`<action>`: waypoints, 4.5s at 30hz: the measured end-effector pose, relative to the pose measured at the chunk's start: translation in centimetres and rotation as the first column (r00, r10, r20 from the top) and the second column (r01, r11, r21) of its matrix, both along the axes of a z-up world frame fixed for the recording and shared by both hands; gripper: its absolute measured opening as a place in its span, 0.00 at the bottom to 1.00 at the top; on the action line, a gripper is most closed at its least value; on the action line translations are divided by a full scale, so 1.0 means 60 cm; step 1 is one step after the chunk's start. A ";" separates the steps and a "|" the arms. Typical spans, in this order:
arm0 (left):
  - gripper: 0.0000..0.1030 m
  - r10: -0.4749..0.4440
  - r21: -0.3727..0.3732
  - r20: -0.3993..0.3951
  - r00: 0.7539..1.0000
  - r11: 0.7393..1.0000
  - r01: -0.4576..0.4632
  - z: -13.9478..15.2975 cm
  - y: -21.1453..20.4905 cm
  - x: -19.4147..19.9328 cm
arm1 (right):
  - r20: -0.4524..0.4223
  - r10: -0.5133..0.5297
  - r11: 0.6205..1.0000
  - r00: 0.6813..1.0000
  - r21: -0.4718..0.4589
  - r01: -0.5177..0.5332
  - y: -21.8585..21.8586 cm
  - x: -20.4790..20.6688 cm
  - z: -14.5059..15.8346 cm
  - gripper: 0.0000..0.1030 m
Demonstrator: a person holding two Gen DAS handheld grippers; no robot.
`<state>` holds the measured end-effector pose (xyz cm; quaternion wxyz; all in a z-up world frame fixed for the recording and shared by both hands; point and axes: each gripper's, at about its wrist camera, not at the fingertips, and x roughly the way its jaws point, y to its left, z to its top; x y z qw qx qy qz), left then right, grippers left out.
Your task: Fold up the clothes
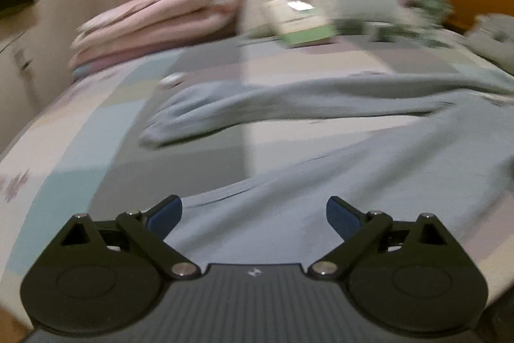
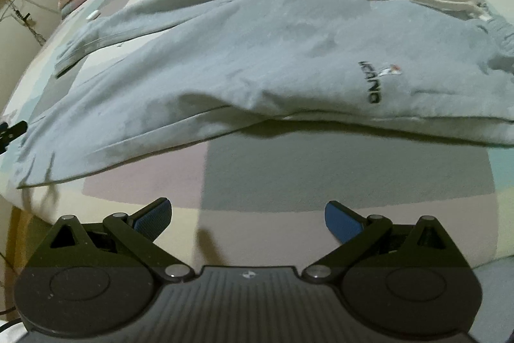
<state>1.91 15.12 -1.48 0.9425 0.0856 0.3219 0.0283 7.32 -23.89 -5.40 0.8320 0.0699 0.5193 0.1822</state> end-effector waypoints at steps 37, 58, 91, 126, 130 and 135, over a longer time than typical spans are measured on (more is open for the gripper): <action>0.95 -0.350 -0.039 -0.133 0.927 0.937 0.348 -0.074 -0.375 0.102 | 0.040 0.021 0.987 0.999 0.156 -0.027 -0.114 0.038 0.008 1.00; 0.95 -0.342 -0.093 -0.139 0.929 0.939 0.332 -0.103 -0.351 0.217 | 0.060 0.035 0.986 0.998 0.158 -0.044 -0.102 0.198 0.003 1.00; 0.95 -0.546 0.647 -0.121 0.829 0.590 0.483 -0.135 -0.394 -0.008 | 0.172 0.114 0.993 0.978 -0.009 -0.114 -0.064 0.014 0.028 1.00; 0.01 -0.662 0.500 -0.180 0.727 0.575 0.647 -0.129 -0.439 -0.006 | 0.303 0.155 0.987 0.940 -0.085 -0.136 -0.080 -0.031 0.066 1.00; 0.01 -0.672 0.431 -0.150 0.725 0.616 0.660 -0.101 -0.419 -0.021 | 0.372 0.224 0.971 0.901 -0.167 -0.172 -0.078 -0.042 0.076 1.00; 0.01 -0.679 0.370 -0.121 0.724 0.646 0.668 -0.069 -0.403 -0.036 | 0.423 0.361 0.900 0.831 -0.390 -0.193 -0.054 -0.053 0.066 1.00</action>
